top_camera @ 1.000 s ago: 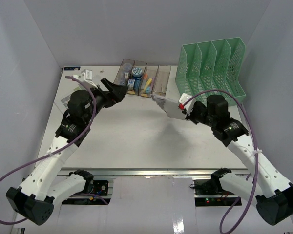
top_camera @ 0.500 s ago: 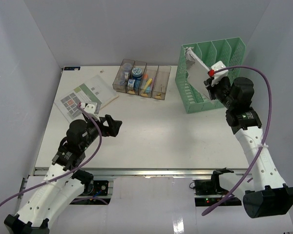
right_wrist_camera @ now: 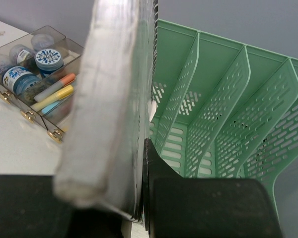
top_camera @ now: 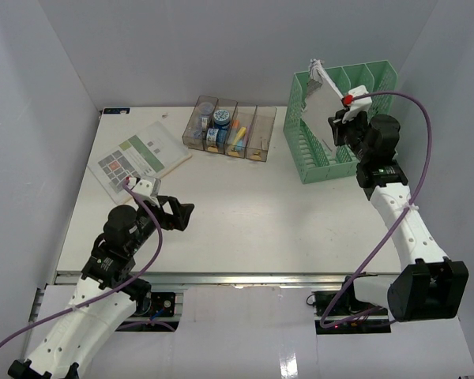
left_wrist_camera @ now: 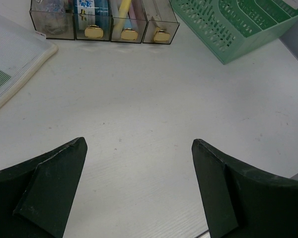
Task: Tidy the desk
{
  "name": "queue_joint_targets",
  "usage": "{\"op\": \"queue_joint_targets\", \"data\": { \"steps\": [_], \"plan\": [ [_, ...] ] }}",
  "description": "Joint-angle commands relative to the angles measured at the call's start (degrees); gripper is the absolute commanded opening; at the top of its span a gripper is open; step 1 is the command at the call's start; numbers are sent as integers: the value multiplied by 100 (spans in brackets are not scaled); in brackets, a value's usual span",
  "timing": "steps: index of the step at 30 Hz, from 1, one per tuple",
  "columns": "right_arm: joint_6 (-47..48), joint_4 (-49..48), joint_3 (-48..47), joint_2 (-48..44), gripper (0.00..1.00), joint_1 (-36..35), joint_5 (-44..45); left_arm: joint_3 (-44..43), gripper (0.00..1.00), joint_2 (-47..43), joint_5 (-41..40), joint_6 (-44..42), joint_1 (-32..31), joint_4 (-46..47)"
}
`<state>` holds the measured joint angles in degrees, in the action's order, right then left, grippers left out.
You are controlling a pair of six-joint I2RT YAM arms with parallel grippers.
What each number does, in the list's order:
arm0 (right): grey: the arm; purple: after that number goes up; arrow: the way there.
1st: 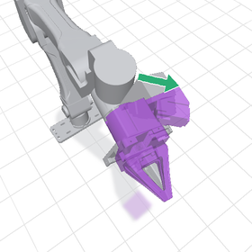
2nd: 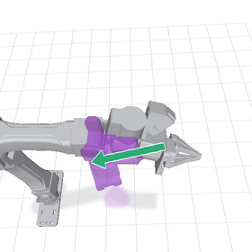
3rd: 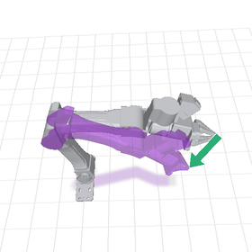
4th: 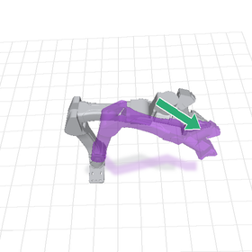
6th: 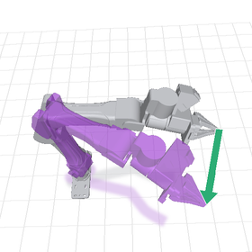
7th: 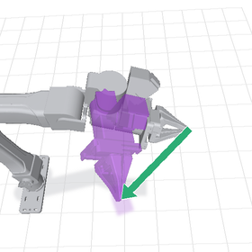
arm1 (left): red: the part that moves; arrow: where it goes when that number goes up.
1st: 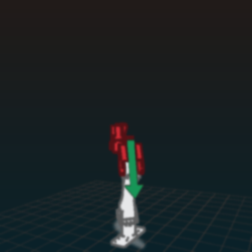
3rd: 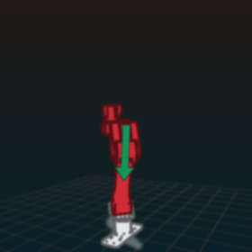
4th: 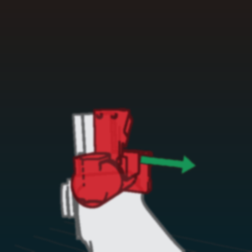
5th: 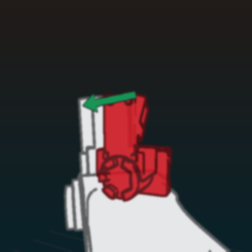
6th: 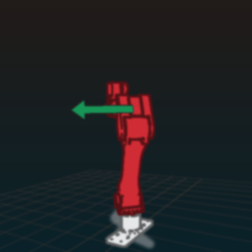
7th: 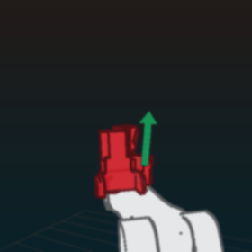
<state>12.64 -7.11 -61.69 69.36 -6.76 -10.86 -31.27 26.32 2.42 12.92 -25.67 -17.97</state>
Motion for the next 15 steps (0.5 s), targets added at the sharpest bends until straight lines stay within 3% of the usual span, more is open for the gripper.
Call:
{"op": "queue_joint_targets", "data": {
  "steps": [1,15],
  "plan": [
    [-338,-1258,-58,198,8,26,-57,29,98,40,66,-70,9,40],
    [-691,-2468,29,1403,12,26,24,50,98,193,123,-83,5,79]
  ]
}}
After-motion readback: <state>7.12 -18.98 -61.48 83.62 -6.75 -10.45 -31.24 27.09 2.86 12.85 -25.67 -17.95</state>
